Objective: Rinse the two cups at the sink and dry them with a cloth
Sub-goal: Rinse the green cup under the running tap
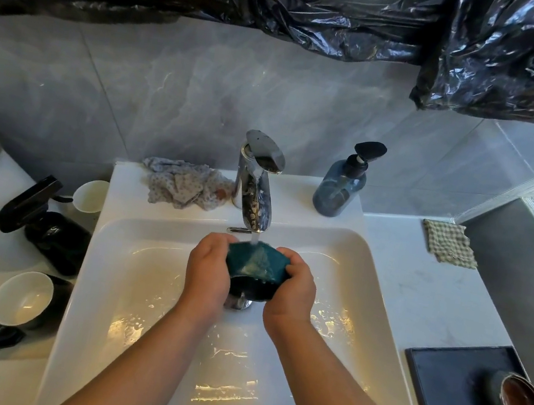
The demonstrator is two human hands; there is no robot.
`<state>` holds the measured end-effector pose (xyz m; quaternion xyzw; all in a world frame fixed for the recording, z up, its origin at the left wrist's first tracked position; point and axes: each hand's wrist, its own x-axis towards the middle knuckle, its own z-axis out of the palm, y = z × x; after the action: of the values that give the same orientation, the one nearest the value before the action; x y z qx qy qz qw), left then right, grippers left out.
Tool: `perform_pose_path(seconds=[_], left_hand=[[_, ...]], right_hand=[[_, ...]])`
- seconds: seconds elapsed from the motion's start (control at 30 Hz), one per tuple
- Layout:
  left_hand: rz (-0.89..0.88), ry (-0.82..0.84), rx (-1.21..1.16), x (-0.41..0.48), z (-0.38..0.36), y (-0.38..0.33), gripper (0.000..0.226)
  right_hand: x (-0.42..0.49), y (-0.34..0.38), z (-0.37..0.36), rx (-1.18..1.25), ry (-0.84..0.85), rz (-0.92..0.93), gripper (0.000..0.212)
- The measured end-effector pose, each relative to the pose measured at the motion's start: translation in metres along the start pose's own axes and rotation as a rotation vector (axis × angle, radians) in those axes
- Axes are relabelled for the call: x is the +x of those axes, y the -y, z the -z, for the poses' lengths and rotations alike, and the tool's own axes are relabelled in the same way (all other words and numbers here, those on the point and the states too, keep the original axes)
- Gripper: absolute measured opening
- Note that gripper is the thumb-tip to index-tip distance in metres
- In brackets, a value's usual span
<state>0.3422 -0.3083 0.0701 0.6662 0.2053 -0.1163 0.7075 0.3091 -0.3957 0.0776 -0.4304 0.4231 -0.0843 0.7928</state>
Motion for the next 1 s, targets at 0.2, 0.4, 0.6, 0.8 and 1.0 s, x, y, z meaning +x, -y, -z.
perform_pose_path(seconds=[0.2, 0.4, 0.6, 0.8, 1.0], left_hand=[[0.002, 0.038, -0.086, -0.002, 0.003, -0.006, 0.033], [-0.115, -0.075, -0.028, -0.004, 0.006, -0.005, 0.029], [-0.159, -0.059, -0.022, -0.004, 0.006, -0.001, 0.029], [-0.187, -0.059, -0.069, -0.002, 0.009, 0.001, 0.028], [-0.157, -0.096, -0.125, 0.001, 0.007, 0.005, 0.025]], right_hand=[[0.000, -0.004, -0.001, -0.080, 0.146, 0.050, 0.026], [-0.003, -0.015, 0.012, -0.587, 0.349, 0.393, 0.060], [-0.006, -0.014, 0.003, -0.569, 0.241, 0.372, 0.047], [-0.005, -0.020, -0.011, -0.539, 0.120, 0.309, 0.051], [-0.002, -0.017, -0.021, -0.511, 0.022, 0.336, 0.022]])
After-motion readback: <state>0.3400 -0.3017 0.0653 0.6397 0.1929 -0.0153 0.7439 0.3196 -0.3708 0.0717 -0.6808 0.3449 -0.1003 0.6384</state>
